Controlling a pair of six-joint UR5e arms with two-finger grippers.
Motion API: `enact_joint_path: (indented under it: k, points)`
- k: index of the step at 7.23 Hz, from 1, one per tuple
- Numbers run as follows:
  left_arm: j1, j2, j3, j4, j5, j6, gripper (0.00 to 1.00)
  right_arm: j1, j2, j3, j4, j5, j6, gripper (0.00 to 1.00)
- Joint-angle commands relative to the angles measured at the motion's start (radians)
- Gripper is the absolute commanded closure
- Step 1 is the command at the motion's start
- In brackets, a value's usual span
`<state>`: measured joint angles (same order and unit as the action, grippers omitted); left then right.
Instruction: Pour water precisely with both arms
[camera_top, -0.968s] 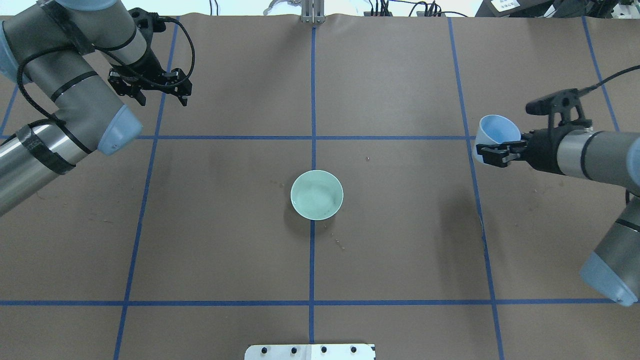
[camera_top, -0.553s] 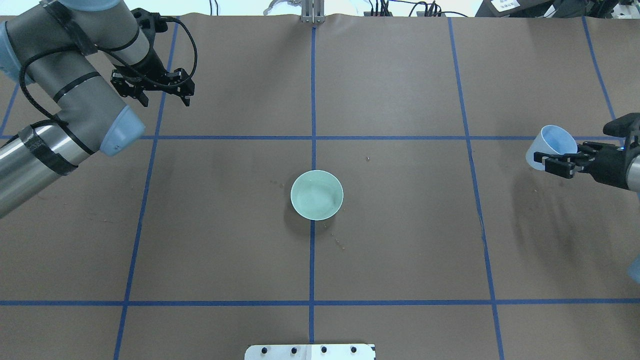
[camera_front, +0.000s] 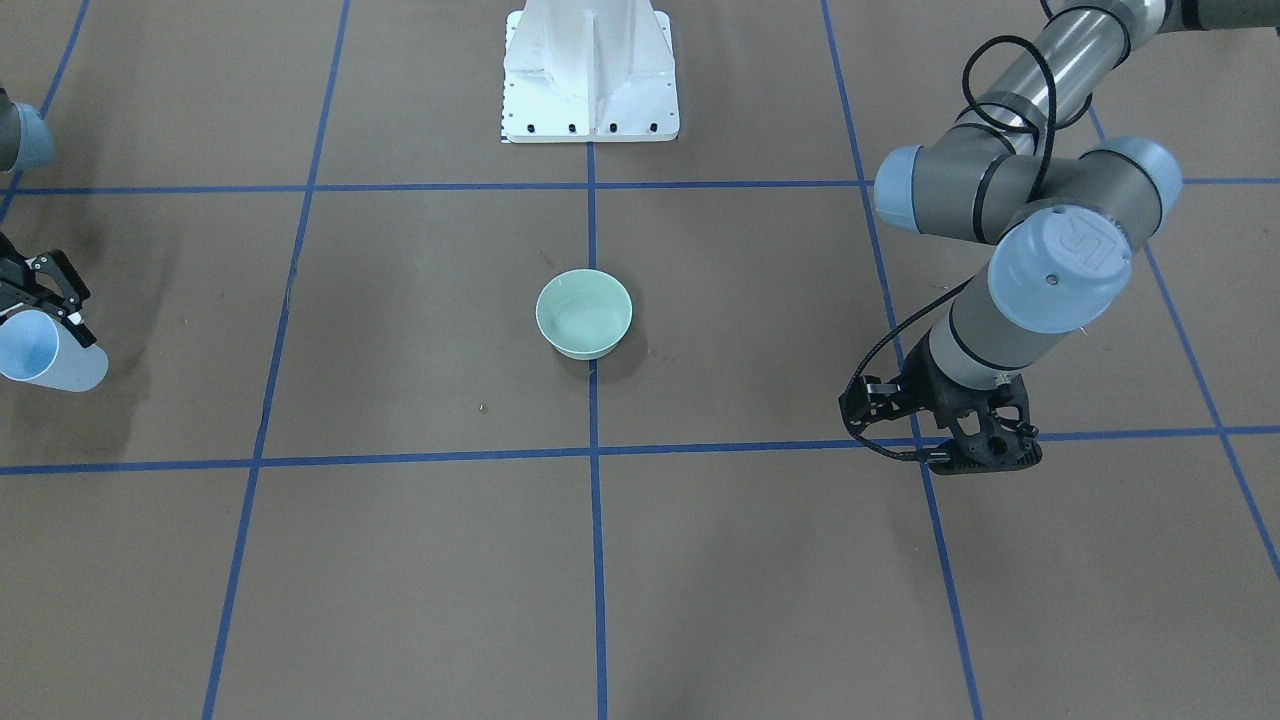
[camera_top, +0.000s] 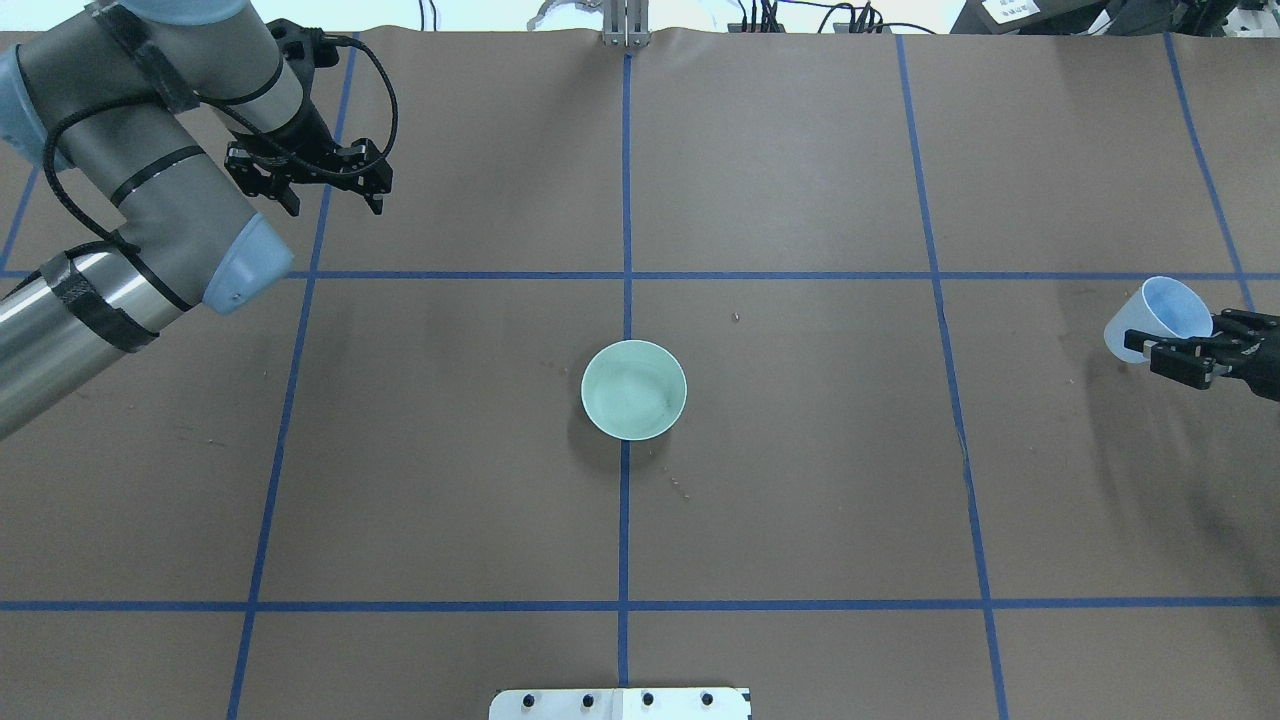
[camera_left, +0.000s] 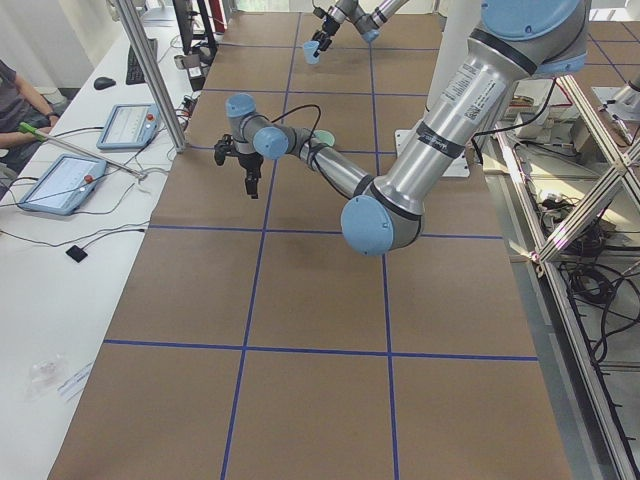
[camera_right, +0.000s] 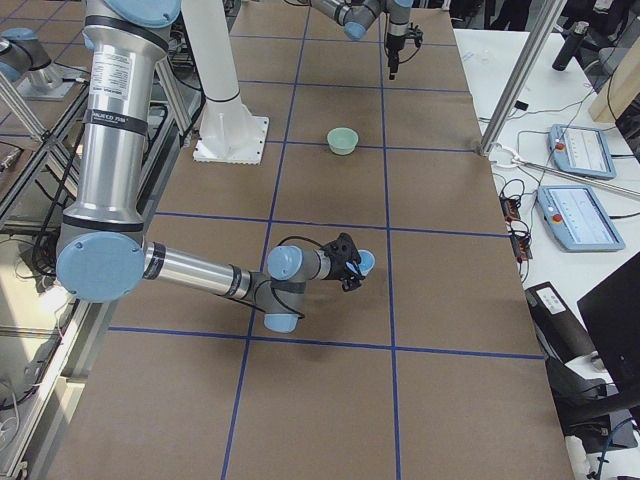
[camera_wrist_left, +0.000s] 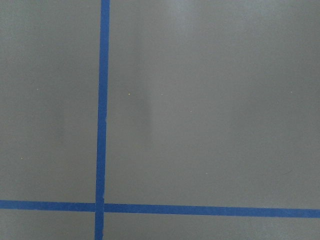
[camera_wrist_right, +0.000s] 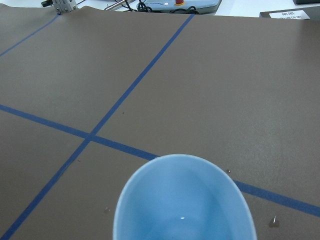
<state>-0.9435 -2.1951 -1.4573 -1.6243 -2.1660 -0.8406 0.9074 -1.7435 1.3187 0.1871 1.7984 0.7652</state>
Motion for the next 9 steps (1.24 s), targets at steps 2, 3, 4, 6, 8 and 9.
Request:
enact_joint_path:
  k: [2, 3, 4, 6, 8, 9]
  points:
    - [0.0, 0.0, 0.0, 0.003, 0.0, 0.0, 0.01, -0.005, -0.005, -0.042, 0.038, -0.002, -0.076, 0.9]
    - [-0.001, 0.0, 0.0, 0.004, 0.0, 0.0, 0.01, -0.01, -0.004, -0.058, 0.038, -0.002, -0.122, 0.88]
    - [-0.001, 0.0, 0.0, 0.004, 0.0, 0.0, 0.01, -0.012, -0.001, -0.062, 0.037, -0.001, -0.132, 0.85]
    - [-0.001, 0.0, -0.002, 0.004, 0.0, 0.0, 0.01, -0.016, 0.004, -0.073, 0.038, 0.006, -0.132, 0.76]
    - [-0.001, 0.0, -0.003, 0.006, 0.0, 0.0, 0.01, -0.019, 0.004, -0.081, 0.038, 0.006, -0.13, 0.13]
    - [-0.001, 0.0, -0.006, 0.006, 0.0, 0.0, 0.01, -0.019, 0.004, -0.081, 0.038, 0.006, -0.127, 0.01]
